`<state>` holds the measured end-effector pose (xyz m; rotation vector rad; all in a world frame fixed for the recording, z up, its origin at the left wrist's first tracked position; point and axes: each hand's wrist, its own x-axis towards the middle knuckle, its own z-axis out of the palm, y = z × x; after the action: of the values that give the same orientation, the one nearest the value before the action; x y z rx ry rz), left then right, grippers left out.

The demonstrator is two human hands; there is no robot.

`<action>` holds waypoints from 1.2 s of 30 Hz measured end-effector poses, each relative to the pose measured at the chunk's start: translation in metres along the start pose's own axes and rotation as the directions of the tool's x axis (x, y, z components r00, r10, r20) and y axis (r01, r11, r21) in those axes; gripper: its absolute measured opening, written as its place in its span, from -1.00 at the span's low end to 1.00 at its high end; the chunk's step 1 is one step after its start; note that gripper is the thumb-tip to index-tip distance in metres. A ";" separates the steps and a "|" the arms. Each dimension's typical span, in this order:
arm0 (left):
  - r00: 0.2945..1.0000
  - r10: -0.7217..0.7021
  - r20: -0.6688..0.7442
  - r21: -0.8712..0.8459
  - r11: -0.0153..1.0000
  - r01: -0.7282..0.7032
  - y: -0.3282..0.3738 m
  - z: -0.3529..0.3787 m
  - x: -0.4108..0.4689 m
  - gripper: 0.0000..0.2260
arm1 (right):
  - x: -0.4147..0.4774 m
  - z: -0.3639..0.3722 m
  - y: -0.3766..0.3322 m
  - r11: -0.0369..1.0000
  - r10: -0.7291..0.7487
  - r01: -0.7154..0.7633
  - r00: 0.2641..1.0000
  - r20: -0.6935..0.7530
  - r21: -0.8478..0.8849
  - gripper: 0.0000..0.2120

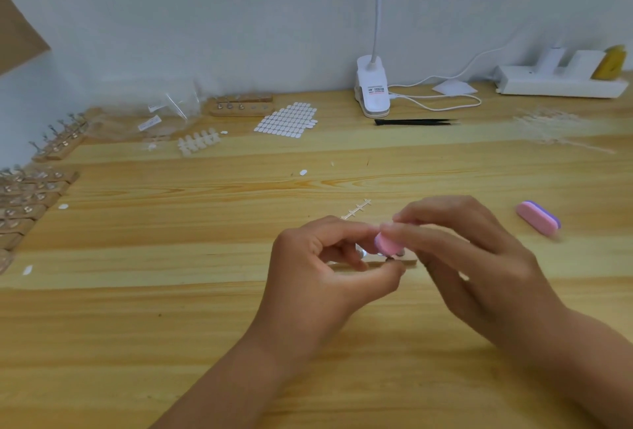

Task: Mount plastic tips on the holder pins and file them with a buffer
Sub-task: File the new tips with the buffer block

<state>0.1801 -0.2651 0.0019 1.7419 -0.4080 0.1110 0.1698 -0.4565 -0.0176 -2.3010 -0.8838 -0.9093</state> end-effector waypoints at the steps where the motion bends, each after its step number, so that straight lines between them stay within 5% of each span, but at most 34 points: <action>1: 1.000 -0.014 0.000 -0.005 1.000 0.014 0.000 0.000 0.000 -0.76 | 0.000 -0.002 0.002 1.000 0.024 -0.024 1.000 -0.007 -0.006 -0.70; 6: 0.998 -0.065 0.002 -0.055 0.996 0.065 -0.001 -0.001 -0.001 -0.77 | 0.001 0.004 -0.002 0.999 0.016 -0.016 1.000 -0.022 -0.032 -0.71; 11: 0.993 -0.116 0.015 -0.150 0.982 0.117 -0.003 -0.003 0.001 -0.76 | 0.005 -0.008 0.009 0.978 0.204 -0.208 0.966 -0.157 -0.013 -0.74; 16: 0.991 0.011 0.132 -0.282 0.959 0.027 0.002 -0.001 0.001 -0.76 | 0.003 -0.004 -0.009 1.000 -0.015 0.020 0.978 -0.206 0.023 -0.75; 29: 0.994 0.039 0.102 -0.284 0.959 -0.008 -0.001 -0.003 0.003 -0.77 | 0.005 -0.006 -0.003 0.989 0.147 -0.144 0.958 -0.247 0.030 -0.73; 33: 0.987 0.064 0.151 -0.268 0.963 -0.021 -0.001 -0.001 0.003 -0.78 | 0.003 -0.003 -0.011 1.000 0.017 -0.014 0.965 -0.262 0.012 -0.78; 36: 0.988 0.024 0.153 -0.349 0.936 0.032 -0.001 -0.004 0.004 -0.79 | 0.003 -0.003 0.003 0.991 0.134 -0.134 0.967 -0.218 0.013 -0.72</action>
<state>0.1848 -0.2616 0.0031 1.4009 -0.5053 -0.0975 0.1724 -0.4593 -0.0142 -2.1804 -0.6264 -1.0782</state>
